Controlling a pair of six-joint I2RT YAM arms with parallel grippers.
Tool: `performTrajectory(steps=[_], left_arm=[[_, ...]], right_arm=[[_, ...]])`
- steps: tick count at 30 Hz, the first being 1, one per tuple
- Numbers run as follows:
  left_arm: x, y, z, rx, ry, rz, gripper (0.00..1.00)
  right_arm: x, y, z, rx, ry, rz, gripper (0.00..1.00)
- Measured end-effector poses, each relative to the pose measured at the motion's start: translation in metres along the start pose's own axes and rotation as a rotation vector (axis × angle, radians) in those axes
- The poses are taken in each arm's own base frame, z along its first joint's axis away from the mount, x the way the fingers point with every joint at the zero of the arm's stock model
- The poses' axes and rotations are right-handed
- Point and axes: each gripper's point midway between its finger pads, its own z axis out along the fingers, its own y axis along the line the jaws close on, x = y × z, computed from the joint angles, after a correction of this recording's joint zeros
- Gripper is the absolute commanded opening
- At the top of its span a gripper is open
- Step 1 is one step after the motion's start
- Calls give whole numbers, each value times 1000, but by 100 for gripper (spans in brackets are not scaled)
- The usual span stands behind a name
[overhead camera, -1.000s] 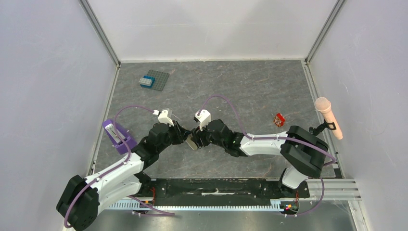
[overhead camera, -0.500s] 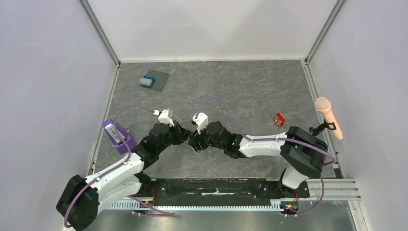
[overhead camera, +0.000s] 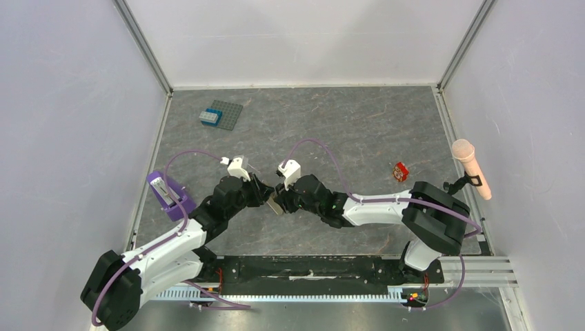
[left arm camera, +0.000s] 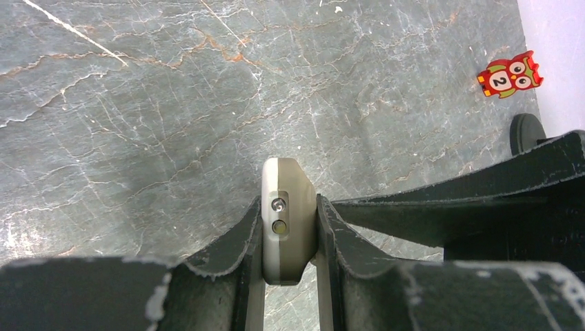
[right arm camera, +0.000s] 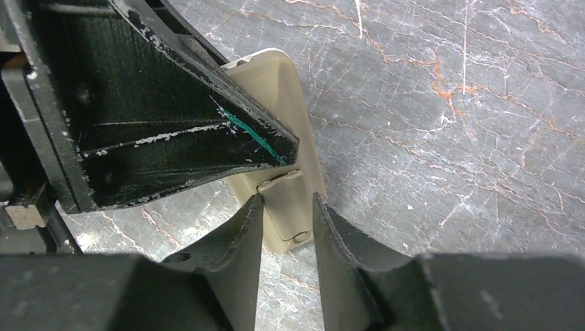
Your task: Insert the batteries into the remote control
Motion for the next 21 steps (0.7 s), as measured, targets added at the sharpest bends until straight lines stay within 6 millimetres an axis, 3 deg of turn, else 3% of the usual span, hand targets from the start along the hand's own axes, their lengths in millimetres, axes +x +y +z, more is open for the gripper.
performTrajectory(steps=[5,10,13,16,21], left_arm=[[-1,1,0,-5,-7,4,2],[0,0,0,-2,-3,7,2],[0,0,0,-2,-3,8,2],[0,0,0,-2,-3,10,2],[-1,1,-1,-6,-4,10,2]], right_arm=[[-2,0,-1,34,-12,31,20],[-9,-40,-11,236,-53,56,19],[-18,-54,-22,298,-88,72,23],[-25,-53,-27,298,-103,77,29],[-9,-55,-30,296,-34,72,46]])
